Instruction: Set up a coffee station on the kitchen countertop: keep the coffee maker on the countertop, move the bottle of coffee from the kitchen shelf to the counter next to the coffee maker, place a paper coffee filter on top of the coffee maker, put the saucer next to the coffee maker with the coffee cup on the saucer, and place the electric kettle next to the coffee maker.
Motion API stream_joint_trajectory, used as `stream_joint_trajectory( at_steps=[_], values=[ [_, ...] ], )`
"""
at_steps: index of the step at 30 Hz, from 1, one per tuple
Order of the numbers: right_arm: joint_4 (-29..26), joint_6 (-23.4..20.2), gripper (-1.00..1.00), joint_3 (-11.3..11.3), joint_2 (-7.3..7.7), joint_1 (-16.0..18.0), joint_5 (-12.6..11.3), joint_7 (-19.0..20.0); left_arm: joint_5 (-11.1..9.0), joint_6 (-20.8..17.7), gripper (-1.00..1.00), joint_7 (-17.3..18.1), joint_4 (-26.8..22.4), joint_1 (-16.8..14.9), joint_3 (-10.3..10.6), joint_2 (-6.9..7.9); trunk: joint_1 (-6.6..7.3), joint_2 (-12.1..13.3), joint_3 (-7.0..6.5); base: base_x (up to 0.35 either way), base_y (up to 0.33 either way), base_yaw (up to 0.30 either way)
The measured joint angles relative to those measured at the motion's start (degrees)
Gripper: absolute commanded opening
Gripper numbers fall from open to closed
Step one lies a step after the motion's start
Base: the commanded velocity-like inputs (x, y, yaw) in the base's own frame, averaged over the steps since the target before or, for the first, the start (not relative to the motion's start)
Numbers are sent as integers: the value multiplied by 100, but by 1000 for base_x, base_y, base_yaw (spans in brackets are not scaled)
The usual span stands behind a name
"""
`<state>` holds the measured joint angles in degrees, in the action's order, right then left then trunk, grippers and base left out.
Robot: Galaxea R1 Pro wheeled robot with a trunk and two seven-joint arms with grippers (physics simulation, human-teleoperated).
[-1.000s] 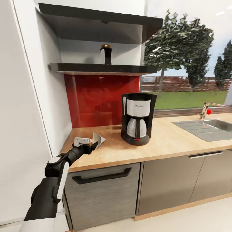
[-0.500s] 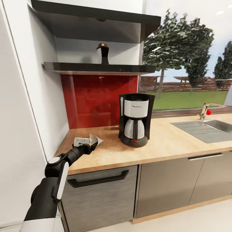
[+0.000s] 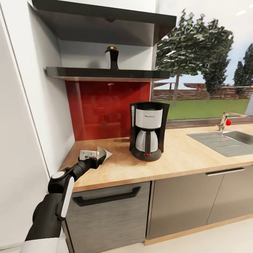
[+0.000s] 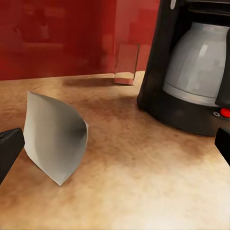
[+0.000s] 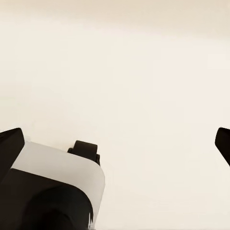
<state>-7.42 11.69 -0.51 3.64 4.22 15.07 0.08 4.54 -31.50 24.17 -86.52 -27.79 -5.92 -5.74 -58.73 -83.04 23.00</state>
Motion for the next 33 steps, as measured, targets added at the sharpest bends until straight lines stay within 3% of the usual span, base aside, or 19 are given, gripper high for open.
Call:
stream_joint_trajectory(
  at_steps=[33],
  values=[
    [56, 0, 100, 1, -23, 2, 2, 0, 0, 0, 100, 4, -25, 1, -2, 1, 0, 0, 291, 1, 0, 0]
  ],
)
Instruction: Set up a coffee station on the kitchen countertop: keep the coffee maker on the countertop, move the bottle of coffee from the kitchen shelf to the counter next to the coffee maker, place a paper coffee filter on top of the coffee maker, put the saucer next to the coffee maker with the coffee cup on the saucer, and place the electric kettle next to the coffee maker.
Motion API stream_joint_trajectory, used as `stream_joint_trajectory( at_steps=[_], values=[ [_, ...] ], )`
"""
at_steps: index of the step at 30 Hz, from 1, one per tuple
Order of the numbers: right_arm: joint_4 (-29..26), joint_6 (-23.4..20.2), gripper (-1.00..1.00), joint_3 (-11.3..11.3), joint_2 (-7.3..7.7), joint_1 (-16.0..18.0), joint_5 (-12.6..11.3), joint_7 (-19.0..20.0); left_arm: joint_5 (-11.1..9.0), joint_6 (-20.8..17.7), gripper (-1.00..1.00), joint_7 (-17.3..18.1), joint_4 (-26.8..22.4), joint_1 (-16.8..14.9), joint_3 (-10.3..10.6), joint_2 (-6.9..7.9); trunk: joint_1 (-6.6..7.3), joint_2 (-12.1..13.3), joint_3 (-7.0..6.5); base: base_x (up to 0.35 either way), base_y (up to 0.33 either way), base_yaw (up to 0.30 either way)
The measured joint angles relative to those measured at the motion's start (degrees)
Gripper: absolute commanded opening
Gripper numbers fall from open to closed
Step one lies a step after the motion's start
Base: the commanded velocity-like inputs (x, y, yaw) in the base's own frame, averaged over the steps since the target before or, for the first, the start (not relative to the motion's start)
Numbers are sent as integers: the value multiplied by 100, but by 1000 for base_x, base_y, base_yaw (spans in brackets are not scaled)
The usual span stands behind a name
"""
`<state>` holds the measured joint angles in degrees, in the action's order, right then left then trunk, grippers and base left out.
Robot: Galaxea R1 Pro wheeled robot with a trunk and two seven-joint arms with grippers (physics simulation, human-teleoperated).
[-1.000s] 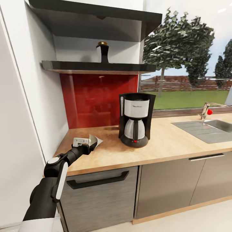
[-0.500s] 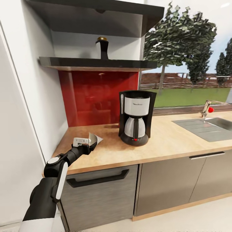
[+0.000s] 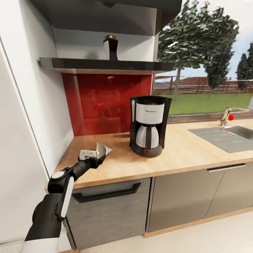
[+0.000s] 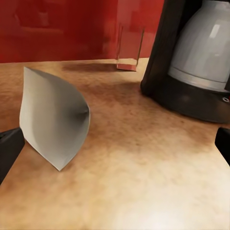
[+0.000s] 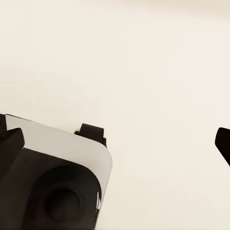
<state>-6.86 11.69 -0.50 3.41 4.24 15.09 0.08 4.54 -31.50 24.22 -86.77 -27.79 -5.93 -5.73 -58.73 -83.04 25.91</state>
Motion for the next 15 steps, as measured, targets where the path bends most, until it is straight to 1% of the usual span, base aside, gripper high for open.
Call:
stream_joint_trajectory(
  at_steps=[15],
  values=[
    [-3, 0, 100, -1, 0, 1, 0, 0, 0, 0, 100, -1, 0, 3, -4, 0, 0, 0, 136, 0, 0, 0]
  ],
)
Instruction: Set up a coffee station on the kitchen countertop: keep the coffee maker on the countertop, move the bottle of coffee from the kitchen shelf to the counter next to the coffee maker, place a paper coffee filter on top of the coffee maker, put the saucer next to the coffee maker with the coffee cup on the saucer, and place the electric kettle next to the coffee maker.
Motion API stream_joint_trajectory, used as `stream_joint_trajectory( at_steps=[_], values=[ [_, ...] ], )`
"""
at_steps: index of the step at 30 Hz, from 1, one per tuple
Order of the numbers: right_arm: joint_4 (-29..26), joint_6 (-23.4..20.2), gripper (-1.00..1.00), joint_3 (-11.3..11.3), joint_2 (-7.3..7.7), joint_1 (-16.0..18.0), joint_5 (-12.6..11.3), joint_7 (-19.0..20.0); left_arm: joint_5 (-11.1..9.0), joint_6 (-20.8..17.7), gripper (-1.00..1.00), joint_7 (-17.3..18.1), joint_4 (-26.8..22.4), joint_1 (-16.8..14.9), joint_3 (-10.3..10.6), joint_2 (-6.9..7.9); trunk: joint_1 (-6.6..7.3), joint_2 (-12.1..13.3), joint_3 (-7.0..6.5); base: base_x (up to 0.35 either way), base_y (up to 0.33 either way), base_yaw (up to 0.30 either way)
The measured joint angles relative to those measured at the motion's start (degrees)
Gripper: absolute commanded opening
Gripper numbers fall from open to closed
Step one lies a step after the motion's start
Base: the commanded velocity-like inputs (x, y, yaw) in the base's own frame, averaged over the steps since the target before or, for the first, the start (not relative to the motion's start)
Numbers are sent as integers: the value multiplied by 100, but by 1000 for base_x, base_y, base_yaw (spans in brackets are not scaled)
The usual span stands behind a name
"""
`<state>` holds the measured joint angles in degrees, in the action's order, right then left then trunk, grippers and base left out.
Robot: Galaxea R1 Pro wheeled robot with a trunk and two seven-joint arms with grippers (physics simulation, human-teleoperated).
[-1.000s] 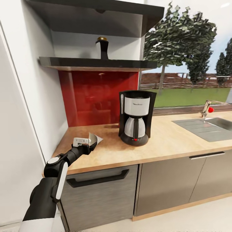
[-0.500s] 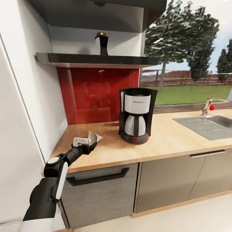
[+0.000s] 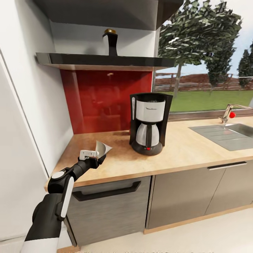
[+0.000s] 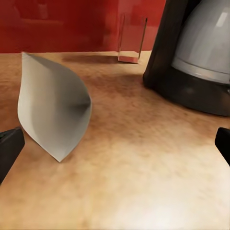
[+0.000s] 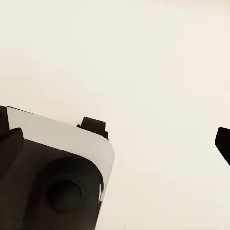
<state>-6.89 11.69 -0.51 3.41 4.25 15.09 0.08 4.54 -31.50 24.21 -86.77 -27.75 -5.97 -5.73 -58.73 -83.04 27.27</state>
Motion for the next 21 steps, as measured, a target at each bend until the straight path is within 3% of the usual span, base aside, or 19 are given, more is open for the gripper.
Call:
stream_joint_trajectory(
  at_steps=[21],
  values=[
    [4, 0, 100, 1, 0, 0, 0, 0, 0, 0, 100, 1, 7, 1, 0, 0, 0, 0, 151, 0, 0, 0]
  ],
)
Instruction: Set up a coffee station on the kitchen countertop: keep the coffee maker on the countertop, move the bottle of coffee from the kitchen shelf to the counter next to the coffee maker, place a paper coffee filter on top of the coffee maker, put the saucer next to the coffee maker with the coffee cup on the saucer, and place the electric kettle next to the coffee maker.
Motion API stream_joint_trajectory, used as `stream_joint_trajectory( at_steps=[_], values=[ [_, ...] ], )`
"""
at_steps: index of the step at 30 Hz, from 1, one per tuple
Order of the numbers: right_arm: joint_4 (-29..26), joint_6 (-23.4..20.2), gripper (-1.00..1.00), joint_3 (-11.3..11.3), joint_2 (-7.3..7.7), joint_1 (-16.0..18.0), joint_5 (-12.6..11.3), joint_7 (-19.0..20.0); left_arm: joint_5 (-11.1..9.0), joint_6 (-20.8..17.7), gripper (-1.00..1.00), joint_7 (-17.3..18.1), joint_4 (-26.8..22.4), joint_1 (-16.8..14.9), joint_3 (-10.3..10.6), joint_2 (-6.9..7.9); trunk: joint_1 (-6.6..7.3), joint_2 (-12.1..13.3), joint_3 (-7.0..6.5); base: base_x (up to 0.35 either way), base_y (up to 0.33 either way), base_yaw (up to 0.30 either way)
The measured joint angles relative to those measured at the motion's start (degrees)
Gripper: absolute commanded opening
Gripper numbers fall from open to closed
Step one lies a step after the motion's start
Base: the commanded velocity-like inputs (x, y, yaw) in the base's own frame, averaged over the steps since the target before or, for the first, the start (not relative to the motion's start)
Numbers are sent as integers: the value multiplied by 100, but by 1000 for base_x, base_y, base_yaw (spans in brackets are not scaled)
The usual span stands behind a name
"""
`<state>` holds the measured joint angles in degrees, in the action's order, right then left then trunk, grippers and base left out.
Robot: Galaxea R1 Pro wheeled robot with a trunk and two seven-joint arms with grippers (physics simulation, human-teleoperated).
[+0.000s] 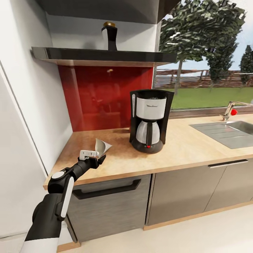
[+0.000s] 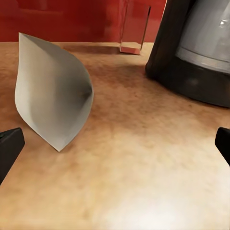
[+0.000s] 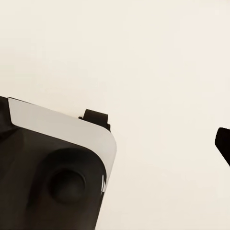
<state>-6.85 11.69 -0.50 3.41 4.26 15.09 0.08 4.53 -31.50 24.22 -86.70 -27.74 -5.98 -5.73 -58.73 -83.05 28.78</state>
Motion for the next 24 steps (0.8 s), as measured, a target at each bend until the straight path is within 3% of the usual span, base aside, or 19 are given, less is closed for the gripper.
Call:
stream_joint_trajectory(
  at_steps=[24],
  values=[
    [5, 0, 100, 0, 0, -5, 0, 0, 0, 0, 100, 1, 2, 1, 0, 0, 1, 0, 3, 53, -25, 0]
  ],
)
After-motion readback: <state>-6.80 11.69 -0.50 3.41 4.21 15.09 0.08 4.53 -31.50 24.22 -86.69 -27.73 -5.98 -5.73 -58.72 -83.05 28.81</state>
